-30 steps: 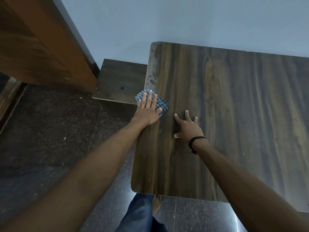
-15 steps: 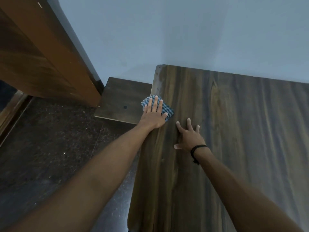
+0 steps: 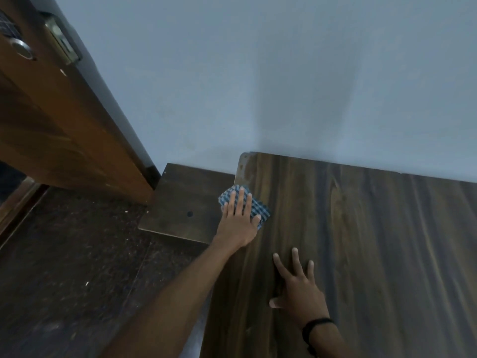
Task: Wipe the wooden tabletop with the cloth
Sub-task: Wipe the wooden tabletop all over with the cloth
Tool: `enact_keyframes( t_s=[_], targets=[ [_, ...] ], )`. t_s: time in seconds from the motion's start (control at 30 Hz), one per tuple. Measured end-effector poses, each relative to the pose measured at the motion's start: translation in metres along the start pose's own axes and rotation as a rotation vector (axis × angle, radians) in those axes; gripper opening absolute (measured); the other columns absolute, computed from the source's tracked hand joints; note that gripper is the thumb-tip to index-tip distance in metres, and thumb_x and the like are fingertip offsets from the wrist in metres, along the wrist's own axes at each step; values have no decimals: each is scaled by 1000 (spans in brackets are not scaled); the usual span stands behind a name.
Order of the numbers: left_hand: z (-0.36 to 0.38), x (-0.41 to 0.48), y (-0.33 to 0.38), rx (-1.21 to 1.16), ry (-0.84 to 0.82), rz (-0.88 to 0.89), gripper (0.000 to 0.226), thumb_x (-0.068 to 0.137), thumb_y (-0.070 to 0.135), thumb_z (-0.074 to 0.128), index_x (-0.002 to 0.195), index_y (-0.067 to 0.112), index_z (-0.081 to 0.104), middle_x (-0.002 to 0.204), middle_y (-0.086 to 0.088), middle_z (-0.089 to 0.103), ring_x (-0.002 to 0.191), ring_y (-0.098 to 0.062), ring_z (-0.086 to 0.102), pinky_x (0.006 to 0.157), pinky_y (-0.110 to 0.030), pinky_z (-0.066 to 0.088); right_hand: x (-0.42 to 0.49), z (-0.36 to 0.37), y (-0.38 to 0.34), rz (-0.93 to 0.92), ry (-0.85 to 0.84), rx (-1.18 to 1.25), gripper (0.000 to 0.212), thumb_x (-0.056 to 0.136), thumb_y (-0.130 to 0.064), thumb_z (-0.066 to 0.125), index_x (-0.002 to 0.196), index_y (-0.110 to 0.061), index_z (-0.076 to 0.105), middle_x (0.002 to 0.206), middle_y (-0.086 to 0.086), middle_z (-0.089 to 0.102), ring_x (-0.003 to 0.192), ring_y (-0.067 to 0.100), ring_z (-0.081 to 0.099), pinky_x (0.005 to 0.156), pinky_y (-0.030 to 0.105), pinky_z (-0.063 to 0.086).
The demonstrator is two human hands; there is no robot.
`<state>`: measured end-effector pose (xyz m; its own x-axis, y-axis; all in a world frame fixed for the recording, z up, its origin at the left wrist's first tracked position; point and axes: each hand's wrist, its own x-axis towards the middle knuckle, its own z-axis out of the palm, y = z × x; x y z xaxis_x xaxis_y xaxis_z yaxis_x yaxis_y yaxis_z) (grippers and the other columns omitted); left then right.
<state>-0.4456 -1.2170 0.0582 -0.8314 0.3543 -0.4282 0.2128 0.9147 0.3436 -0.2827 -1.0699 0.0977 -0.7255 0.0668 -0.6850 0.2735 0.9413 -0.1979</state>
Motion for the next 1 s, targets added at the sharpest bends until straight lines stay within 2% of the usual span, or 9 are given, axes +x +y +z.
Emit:
enact_keyframes(
  t_s=[0.1,0.33,0.5,0.6,0.77,0.87,1.0],
  targets=[
    [5,-3,2,7,-5,-38,69,105,53,11,152,21,-29,153,-3,-43,142,-24,-38,120,-45,-16,1,-7,-2,17,-29,14,110,88,-42,74,158,-47,-12,164,-1,-33,152,43,-16,111,49,41],
    [-59,101,16,-33,-1,-50,72,106,53,16,156,17,-19,159,-6,-35,146,-27,-32,121,-47,-14,8,-7,-1,34,-75,10,115,86,-46,75,156,-46,-16,163,-1,-35,151,46,-17,118,51,31],
    [-26,54,12,-46,55,-44,70,106,51,15,154,17,-25,155,-6,-39,144,-26,-34,117,-43,-18,10,-7,-2,42,-143,7,115,86,-47,74,156,-46,-17,162,-2,-36,151,45,-18,118,55,31],
    [-17,41,11,-25,34,-67,70,106,51,13,153,18,-26,154,-6,-41,143,-26,-35,118,-44,-18,13,-10,-3,49,-155,10,115,87,-48,73,156,-45,-19,161,-2,-37,151,46,-19,117,58,32],
    [-59,113,23,-9,11,-71,72,106,53,15,155,16,-22,157,-6,-37,146,-27,-34,119,-45,-16,15,-8,-2,36,-153,-7,116,86,-50,73,155,-45,-20,160,-3,-39,151,46,-20,117,60,33],
    [-79,154,28,-25,14,-79,73,105,53,19,158,16,-15,162,-5,-30,149,-28,-27,121,-46,-14,16,-8,-1,24,-161,8,114,88,-49,72,155,-45,-20,149,-7,-47,150,45,-22,117,60,33],
    [-80,164,26,-49,51,-61,73,105,53,19,159,15,-12,164,-5,-24,150,-27,-24,121,-45,-13,16,-10,1,17,-161,24,113,89,-42,73,155,-47,-18,143,-9,-49,149,45,-25,115,60,35]
  ],
)
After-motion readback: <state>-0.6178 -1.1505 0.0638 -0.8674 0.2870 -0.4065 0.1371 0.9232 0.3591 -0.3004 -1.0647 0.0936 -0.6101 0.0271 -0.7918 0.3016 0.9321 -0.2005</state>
